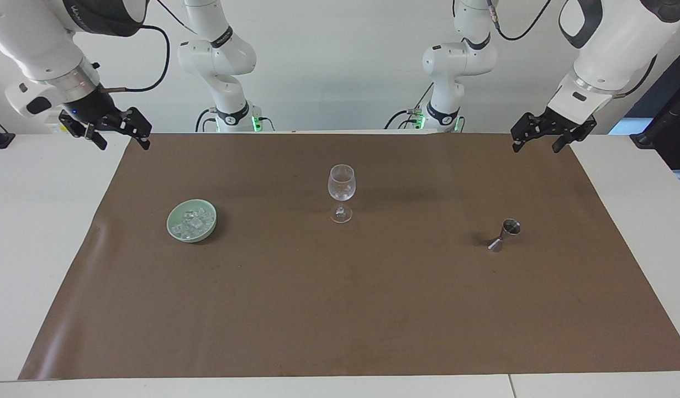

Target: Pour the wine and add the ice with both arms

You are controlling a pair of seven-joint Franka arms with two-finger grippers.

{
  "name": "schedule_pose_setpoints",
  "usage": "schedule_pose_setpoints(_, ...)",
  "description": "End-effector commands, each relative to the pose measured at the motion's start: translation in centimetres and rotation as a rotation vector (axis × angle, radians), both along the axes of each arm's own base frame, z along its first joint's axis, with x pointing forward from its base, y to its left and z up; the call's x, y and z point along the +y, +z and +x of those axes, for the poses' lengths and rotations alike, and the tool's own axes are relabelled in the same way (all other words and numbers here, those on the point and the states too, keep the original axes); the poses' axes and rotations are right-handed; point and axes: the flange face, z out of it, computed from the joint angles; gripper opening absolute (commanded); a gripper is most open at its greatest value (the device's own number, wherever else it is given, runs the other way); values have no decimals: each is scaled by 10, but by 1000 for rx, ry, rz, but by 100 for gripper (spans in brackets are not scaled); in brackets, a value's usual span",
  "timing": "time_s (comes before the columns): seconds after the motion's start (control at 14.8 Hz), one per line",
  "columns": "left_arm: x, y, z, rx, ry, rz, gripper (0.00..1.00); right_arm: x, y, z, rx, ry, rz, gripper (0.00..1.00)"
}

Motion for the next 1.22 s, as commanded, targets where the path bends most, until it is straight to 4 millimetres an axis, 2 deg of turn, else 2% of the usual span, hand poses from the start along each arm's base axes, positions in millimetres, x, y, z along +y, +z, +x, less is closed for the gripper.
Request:
schedule_pose_setpoints(0.0, 1, 0, -3, 10, -2, 20, 100, 0, 1, -4, -2, -3, 14, 100)
schedule_pose_setpoints(1.02, 1, -2, -5, 21, 1, 21, 100, 0, 1, -4, -2, -3, 14, 100)
schedule_pose_setpoints(1.15, 3, 1, 0, -13, -3, 16, 100, 0, 0, -4, -1, -3, 14, 100)
